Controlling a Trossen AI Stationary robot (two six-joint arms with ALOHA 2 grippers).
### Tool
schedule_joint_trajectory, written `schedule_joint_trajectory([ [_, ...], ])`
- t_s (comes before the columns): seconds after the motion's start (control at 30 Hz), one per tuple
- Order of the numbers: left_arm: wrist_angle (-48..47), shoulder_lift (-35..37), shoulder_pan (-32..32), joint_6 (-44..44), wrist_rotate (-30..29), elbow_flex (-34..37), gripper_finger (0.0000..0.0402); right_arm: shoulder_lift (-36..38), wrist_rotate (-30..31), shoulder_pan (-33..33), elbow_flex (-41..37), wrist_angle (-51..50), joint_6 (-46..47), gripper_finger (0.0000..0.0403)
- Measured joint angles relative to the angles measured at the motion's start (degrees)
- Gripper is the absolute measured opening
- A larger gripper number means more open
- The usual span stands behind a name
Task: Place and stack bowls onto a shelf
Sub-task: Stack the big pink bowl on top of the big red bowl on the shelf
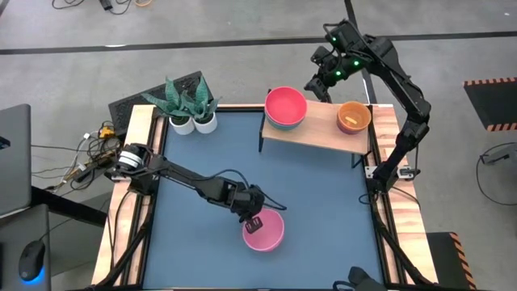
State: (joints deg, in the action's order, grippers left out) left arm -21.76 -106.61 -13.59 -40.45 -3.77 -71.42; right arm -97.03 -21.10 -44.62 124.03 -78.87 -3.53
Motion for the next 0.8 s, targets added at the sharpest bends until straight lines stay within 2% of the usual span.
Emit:
schedule_joint_trajectory([
  [0.3, 2.0, 0.3, 0.4, 4.5, 2.9, 0.0, 0.0094, 0.0, 0.0, 0.0, 0.0, -0.4, 0.0, 0.0107],
  [0.53, 2.2, -0.3, 1.5, 5.5, 6.4, 0.1, 0.0127, 0.0, 0.0, 0.0, 0.0, -0.5, 0.0, 0.0107],
  [0.67, 2.0, -0.3, 1.8, 5.3, 7.1, 0.0, 0.0114, 0.0, 0.0, 0.0, 0.0, -0.5, 0.0, 0.0107],
  [0.8, 1.8, -0.3, 1.8, 5.3, 7.8, 0.0, 0.0039, 0.0, 0.0, 0.0, 0.0, -0.5, 0.0, 0.0107],
])
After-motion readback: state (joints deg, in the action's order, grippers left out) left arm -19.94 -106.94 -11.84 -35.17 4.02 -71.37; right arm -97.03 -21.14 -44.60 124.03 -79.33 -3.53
